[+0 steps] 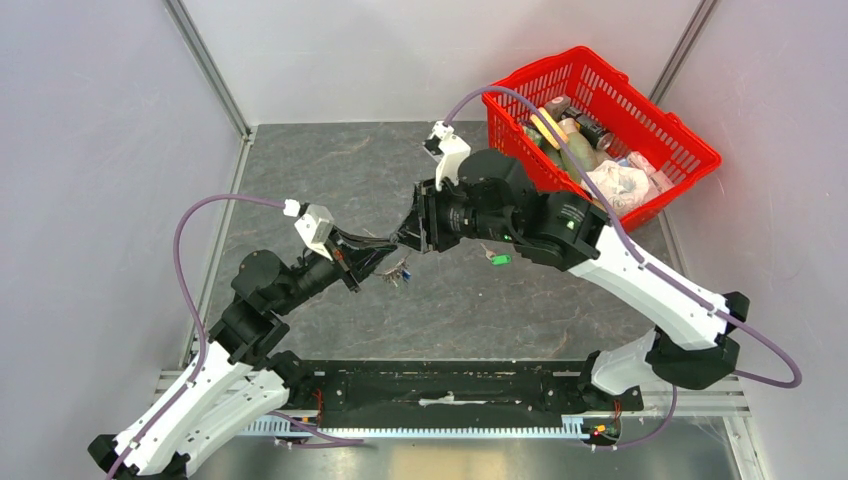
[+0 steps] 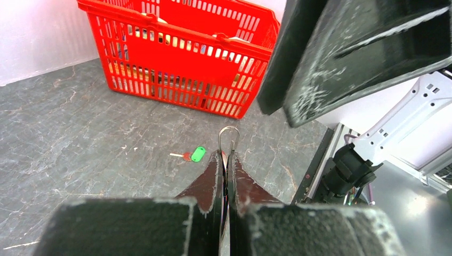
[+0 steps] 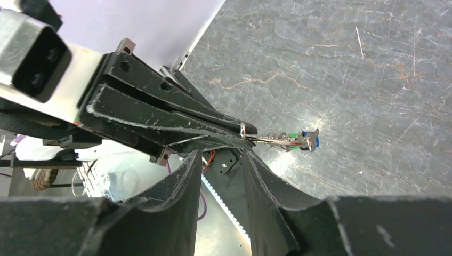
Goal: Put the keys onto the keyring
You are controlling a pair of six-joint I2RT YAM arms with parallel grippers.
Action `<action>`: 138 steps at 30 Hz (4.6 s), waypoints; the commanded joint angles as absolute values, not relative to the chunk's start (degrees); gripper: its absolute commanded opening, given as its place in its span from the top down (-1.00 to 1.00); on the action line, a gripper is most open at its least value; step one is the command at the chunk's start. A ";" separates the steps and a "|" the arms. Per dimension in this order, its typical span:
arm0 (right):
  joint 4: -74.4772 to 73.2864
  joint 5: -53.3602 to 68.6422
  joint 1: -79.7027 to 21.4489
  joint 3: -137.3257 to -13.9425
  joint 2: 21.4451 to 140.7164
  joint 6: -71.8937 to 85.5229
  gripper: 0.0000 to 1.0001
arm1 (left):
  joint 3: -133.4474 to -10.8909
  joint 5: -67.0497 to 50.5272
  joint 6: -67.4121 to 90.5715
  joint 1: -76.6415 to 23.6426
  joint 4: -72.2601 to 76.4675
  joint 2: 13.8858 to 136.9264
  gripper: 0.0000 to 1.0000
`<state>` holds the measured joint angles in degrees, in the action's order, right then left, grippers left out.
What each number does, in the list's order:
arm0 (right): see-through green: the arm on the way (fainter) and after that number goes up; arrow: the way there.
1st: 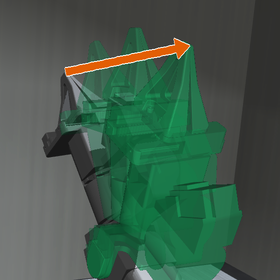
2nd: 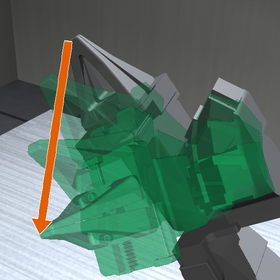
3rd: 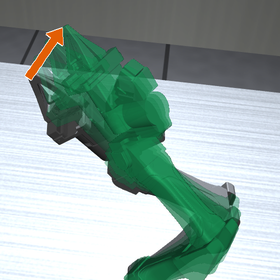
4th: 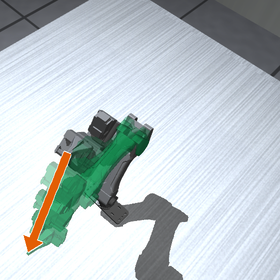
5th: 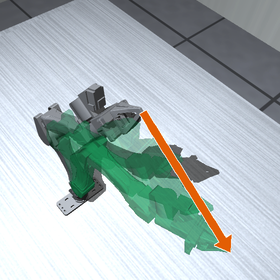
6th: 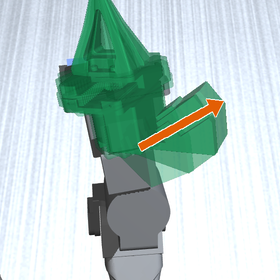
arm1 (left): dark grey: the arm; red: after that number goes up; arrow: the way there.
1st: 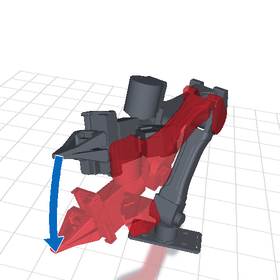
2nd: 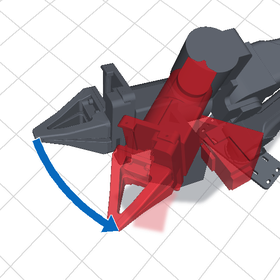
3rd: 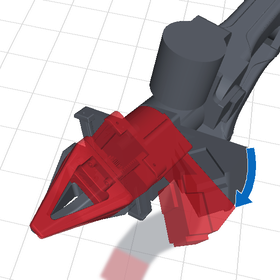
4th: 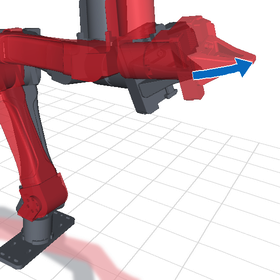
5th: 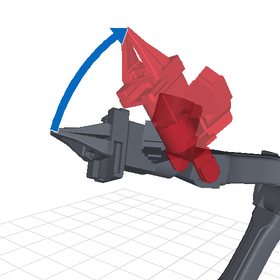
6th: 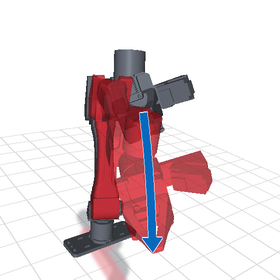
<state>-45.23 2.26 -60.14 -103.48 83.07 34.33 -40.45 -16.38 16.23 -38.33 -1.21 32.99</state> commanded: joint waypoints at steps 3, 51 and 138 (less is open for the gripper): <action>-41.57 -2.72 -59.34 -100.06 77.90 32.43 0.09 | -42.34 -14.63 15.29 -38.06 -1.34 32.49 0.96; -22.55 -9.44 -29.55 -57.85 95.47 35.33 0.18 | -43.94 -11.66 17.93 -37.89 -8.44 32.17 0.96; -33.81 -39.87 -80.04 -80.38 74.14 -24.31 1.00 | -45.14 -16.61 22.15 -31.93 -9.76 34.08 0.96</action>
<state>-40.62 -26.20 -76.42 -78.06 72.49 -16.40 -42.50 -16.08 20.03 -33.08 -11.05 33.71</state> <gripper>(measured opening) 0.007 0.046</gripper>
